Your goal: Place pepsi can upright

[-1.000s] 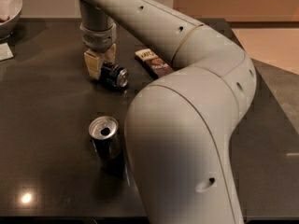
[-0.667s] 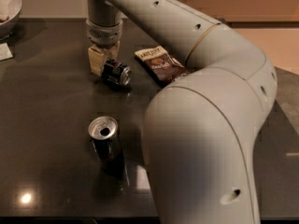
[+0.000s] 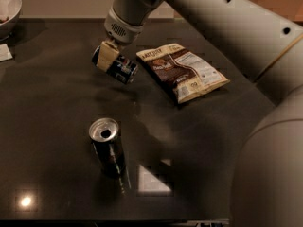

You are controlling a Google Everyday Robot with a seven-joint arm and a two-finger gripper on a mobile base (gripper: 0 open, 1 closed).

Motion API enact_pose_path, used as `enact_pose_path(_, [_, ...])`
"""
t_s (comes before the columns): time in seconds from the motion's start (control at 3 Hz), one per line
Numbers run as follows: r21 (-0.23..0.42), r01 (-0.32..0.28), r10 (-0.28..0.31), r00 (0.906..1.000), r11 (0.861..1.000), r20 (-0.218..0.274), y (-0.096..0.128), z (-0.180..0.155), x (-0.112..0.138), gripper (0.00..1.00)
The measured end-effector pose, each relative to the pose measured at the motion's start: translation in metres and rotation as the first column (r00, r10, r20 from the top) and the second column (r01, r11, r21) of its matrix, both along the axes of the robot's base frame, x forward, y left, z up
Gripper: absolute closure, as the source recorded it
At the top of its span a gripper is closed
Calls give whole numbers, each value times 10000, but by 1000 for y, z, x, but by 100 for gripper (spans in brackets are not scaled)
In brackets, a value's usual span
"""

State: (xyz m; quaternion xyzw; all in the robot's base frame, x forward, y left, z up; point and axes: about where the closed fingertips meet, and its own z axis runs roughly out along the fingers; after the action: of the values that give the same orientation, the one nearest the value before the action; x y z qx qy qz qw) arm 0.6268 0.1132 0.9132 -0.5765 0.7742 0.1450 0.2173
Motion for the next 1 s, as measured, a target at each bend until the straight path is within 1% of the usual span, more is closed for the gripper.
enact_pose_path(0.33, [1855, -672, 537, 9956, 9803, 766, -3, 14, -18, 100])
enact_pose_path(0.67, [3498, -1146, 668, 9871, 9298, 1458, -4, 24, -27, 100])
enact_pose_path(1.0, [4787, -1470, 660, 9811, 8656, 1820, -4, 31, -31, 100])
